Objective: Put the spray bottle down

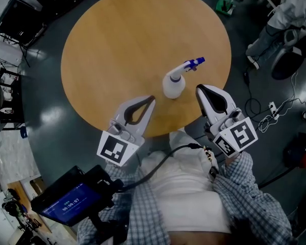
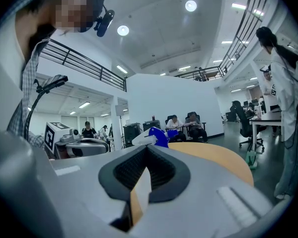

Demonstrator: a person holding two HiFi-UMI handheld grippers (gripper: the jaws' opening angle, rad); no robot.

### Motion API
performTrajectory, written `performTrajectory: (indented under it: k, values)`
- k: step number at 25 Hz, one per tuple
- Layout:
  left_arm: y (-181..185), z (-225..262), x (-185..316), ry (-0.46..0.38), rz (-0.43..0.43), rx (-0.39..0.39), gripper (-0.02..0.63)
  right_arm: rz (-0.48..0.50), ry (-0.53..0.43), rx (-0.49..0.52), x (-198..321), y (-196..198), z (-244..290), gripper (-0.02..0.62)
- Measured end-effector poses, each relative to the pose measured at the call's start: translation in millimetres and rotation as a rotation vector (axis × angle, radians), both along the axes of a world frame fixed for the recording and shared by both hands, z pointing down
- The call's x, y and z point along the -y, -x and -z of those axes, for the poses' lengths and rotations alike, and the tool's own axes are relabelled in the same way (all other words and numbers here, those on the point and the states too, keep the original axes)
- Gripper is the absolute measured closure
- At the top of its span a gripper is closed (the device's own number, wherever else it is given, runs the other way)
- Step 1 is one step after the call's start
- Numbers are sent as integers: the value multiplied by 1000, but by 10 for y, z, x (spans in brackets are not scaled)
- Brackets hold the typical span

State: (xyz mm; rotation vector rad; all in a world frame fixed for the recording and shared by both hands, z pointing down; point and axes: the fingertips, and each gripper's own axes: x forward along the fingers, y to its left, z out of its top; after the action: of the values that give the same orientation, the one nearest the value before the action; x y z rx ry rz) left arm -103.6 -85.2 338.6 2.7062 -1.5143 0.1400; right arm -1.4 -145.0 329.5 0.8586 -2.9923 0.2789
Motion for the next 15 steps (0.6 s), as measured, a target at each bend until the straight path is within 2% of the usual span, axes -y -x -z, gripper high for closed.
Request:
performTrajectory:
  k: [15]
  values:
    - [-60, -2, 28, -3, -7, -3, 604, -4, 3, -1, 0, -56, -34, 591]
